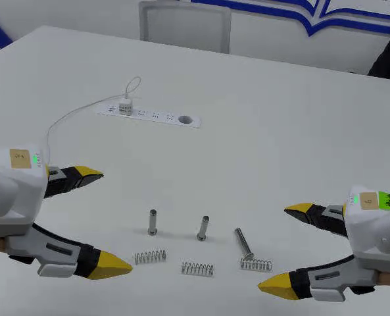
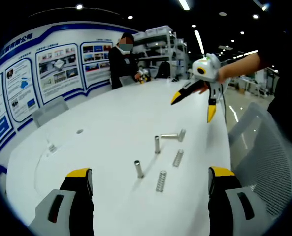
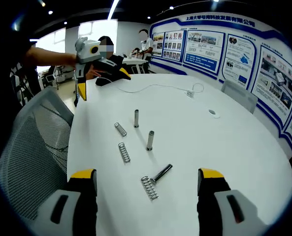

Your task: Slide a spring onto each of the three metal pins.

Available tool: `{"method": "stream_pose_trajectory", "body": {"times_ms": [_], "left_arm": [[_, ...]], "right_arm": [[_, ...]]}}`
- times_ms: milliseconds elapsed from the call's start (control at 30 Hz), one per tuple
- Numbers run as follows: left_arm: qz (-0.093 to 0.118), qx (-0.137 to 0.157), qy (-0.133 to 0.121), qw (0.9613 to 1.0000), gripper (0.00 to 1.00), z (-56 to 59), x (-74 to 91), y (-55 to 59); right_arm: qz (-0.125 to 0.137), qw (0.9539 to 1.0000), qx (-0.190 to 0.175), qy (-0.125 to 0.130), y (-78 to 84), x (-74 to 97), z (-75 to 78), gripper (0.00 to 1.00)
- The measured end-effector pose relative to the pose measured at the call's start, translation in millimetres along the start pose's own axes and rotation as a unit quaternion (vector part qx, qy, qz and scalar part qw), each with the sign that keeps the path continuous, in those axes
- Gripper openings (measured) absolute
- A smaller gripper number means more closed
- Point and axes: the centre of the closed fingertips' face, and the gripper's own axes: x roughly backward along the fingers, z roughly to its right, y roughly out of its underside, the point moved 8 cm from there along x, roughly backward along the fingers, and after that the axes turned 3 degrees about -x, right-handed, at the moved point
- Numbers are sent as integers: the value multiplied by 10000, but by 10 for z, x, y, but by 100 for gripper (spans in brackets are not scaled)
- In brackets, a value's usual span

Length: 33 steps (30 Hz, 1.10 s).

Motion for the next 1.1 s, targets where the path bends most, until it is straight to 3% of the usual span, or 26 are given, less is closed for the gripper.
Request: {"method": "stream_pose_trajectory", "body": {"times_ms": [233, 633, 1100], "left_arm": [[27, 62, 3, 10000, 99, 25, 1, 8], [70, 64, 32, 9999, 99, 56, -28, -19], [163, 153, -69, 9997, 99, 13, 22, -55]], "right_arm": [[128, 9999, -33, 0, -35, -17, -1, 83], [51, 10000, -30, -2, -12, -50, -2, 80], [-131, 9997, -27, 197, 4, -144, 117, 74]]}}
